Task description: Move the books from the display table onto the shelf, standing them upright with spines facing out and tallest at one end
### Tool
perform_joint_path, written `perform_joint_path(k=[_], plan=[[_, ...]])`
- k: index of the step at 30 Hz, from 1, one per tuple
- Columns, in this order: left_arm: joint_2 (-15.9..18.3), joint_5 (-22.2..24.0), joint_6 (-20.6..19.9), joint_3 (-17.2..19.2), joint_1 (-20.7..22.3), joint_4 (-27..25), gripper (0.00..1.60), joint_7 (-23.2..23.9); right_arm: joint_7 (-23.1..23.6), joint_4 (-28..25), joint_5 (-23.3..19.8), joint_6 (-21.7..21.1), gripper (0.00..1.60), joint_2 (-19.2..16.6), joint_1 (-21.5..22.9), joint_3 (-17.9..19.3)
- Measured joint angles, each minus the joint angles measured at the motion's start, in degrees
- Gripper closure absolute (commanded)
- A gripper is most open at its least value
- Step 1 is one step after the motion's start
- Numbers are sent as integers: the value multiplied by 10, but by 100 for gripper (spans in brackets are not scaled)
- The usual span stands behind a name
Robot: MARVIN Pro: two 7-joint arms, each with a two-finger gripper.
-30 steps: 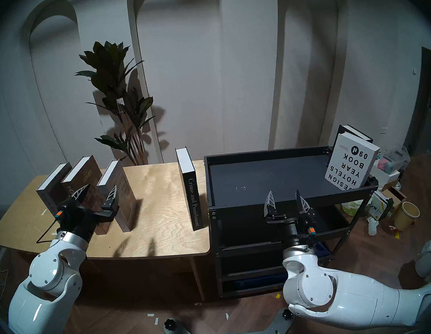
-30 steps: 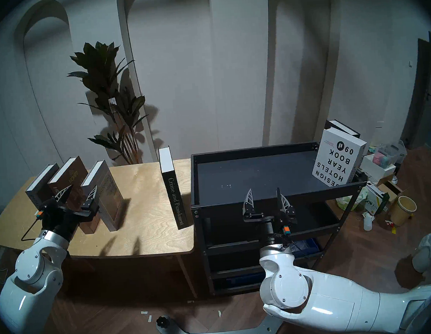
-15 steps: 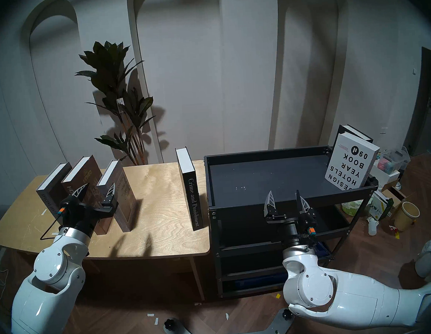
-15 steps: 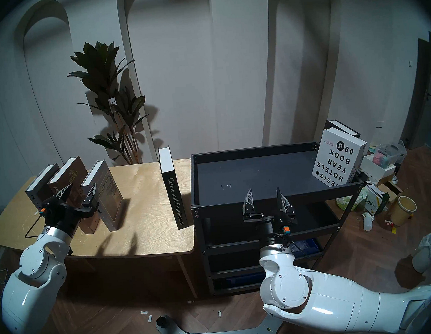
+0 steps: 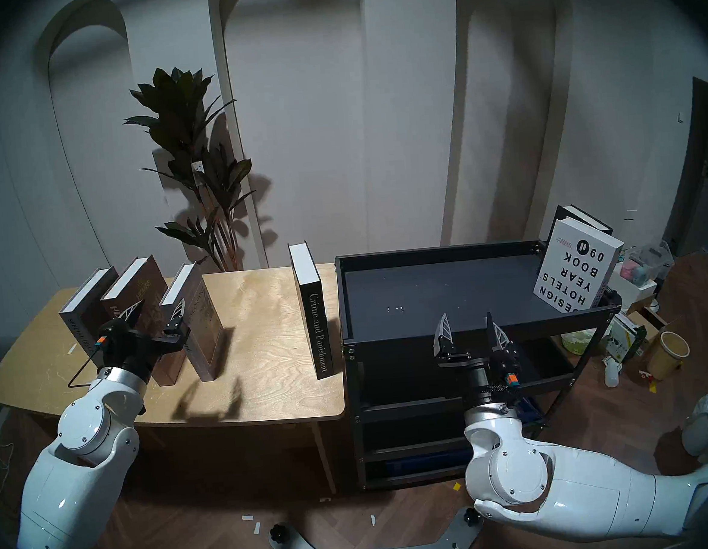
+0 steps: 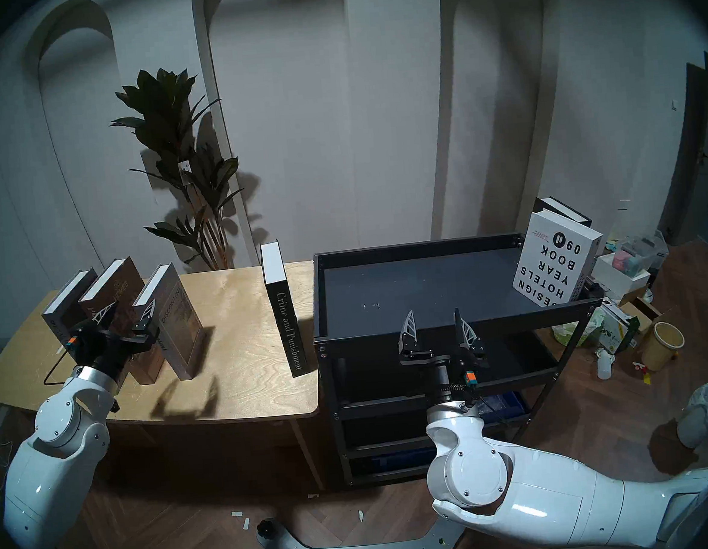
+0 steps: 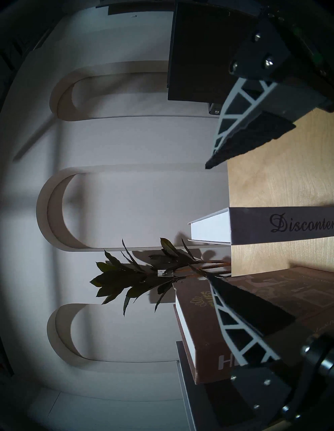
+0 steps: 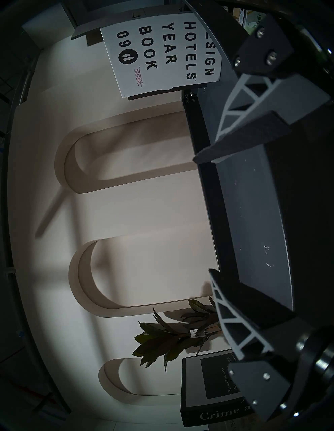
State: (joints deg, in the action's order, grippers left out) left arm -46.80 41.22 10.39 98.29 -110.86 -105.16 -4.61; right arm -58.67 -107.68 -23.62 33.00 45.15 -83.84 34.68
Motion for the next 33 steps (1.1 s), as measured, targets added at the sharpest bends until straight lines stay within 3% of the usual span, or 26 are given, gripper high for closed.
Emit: perform_joint_path(k=[22, 23, 24, 25, 26, 27, 28, 33], plan=[[3, 11, -2, -72, 107, 107, 0, 21, 0, 0, 0, 0, 0, 0, 0, 0], [3, 10, -3, -76, 112, 112, 9, 21, 0, 0, 0, 0, 0, 0, 0, 0], [3, 9, -3, -78, 117, 115, 40, 22, 0, 0, 0, 0, 0, 0, 0, 0], [3, 9, -3, -80, 121, 118, 49, 22, 0, 0, 0, 0, 0, 0, 0, 0], [3, 9, -4, -83, 126, 121, 91, 23, 1, 0, 0, 0, 0, 0, 0, 0], [3, 8, -4, -86, 131, 124, 112, 23, 1, 0, 0, 0, 0, 0, 0, 0], [3, 8, -5, -87, 135, 127, 160, 24, 1, 0, 0, 0, 0, 0, 0, 0], [5, 8, -18, -97, 152, 133, 160, 29, 1, 0, 0, 0, 0, 0, 0, 0]])
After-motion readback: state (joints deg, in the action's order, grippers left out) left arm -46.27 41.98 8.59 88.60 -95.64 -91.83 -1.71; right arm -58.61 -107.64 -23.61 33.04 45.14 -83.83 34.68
